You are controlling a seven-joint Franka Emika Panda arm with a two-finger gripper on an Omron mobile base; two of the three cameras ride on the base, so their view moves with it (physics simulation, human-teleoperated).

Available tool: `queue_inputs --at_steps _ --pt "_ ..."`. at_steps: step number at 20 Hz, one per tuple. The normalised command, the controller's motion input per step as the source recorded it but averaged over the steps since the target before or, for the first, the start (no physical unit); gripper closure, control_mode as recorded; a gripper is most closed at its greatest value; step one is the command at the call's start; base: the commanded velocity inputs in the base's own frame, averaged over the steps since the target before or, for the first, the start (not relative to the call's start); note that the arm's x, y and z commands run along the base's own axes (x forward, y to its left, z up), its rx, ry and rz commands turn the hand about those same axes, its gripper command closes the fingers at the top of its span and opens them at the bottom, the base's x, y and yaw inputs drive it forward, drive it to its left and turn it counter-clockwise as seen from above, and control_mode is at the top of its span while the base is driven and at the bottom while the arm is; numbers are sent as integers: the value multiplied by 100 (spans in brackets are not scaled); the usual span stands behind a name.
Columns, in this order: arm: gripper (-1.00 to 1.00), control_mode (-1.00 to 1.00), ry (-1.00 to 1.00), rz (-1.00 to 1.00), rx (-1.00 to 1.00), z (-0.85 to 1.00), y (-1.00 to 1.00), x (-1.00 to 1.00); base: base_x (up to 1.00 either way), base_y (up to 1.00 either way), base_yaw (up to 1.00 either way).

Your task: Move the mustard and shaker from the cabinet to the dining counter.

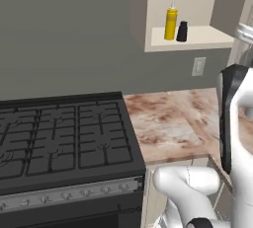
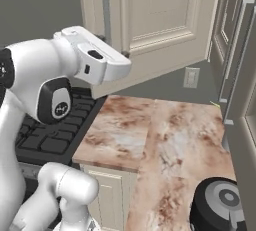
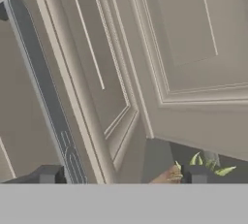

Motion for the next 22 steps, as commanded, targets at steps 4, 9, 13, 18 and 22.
queue_inputs --at_steps 4,9,13,18,22 --pt "-100 -100 -3 0 0 0 57 -100 0 0 0" --pt "-100 -100 -2 3 0 0 95 -100 0 0 0" --pt "-100 -100 -1 12 -2 0 100 -100 0 0 0" --pt "-100 -100 1 4 -1 0 91 -32 0 0 0" --pt "-100 -100 9 0 0 0 56 68 0 0 0"
